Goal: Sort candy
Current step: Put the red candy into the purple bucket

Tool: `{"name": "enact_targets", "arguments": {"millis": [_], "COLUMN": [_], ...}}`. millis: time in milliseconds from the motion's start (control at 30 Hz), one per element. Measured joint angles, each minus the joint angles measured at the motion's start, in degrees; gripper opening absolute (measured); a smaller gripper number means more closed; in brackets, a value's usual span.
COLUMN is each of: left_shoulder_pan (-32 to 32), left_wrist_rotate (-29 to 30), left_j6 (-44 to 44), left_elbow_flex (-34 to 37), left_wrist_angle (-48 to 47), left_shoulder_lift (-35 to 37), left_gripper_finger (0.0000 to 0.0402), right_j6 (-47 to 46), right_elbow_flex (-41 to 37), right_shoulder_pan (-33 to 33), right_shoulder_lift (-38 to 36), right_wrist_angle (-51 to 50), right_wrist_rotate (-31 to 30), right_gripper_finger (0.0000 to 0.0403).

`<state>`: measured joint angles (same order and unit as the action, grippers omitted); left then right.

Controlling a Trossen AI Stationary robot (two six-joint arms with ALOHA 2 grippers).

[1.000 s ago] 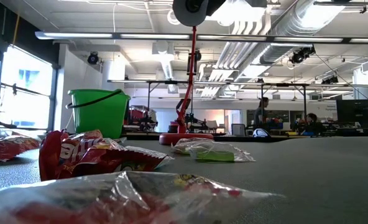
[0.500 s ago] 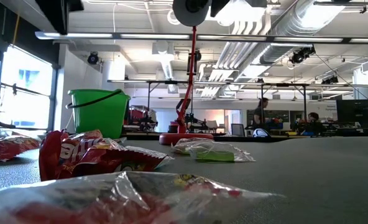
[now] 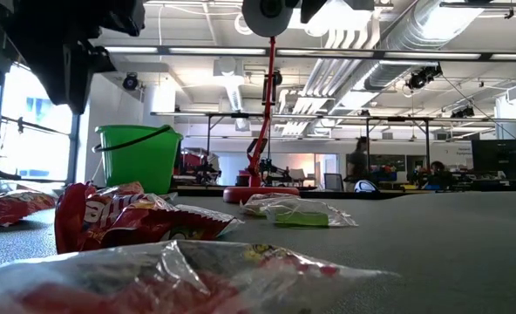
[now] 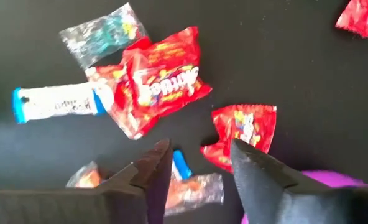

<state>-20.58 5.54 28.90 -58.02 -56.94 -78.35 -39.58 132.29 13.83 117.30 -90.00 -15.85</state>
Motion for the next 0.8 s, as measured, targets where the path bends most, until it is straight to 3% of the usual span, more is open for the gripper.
{"name": "enact_targets", "arguments": {"millis": [233,467,800], "left_shoulder_pan": [-0.02,-0.02,-0.07], "left_wrist_rotate": [-0.09,-3.52,-6.84], "left_j6": [2.37,4.97,3.99], "left_elbow_flex": [4.08,5.97,5.97], "left_wrist_angle": [5.56,9.33,12.55], "left_shoulder_lift": [0.0,-0.74,-8.02], "left_gripper_finger": [0.0183,0.0188,0.0189], "right_j6": [0.16,-0.09,-2.62], "right_elbow_flex": [0.0,0.0,0.0], "right_shoulder_pan": [-0.05,-0.07,-0.01], "right_shoulder_lift": [-0.17,-2.64,-5.55], "right_wrist_angle": [0.0,0.0,-0.01], "right_wrist_rotate": [0.27,-0.17,-0.64], "right_gripper_finger": [0.0192,0.0192,0.0192]}}
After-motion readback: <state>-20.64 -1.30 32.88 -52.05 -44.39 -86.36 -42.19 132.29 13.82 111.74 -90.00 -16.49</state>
